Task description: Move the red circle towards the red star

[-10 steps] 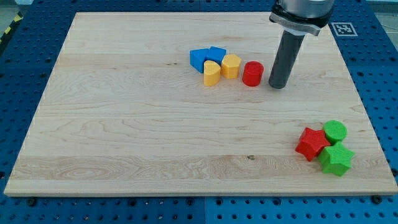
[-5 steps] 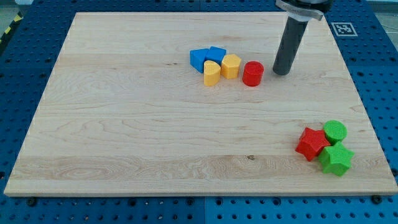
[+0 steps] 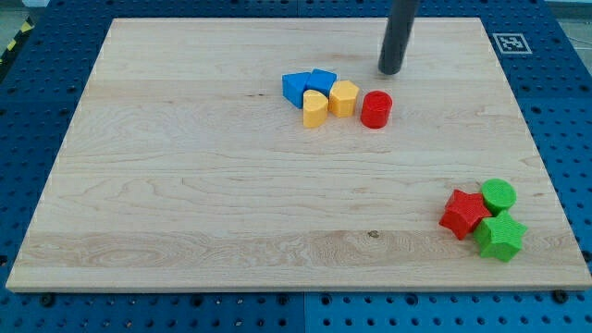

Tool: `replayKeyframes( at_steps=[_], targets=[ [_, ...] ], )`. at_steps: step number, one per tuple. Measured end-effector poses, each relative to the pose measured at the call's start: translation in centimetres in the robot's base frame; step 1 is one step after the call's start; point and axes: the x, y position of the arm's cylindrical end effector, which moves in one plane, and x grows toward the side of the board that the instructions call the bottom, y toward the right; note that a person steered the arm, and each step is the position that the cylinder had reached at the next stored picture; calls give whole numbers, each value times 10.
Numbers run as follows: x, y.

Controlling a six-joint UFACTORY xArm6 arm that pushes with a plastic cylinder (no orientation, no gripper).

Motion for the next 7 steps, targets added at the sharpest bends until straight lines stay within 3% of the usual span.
replayKeyframes(
  at_steps=[3, 7],
  targets=[
    [17, -17],
    [83, -16]
  ],
)
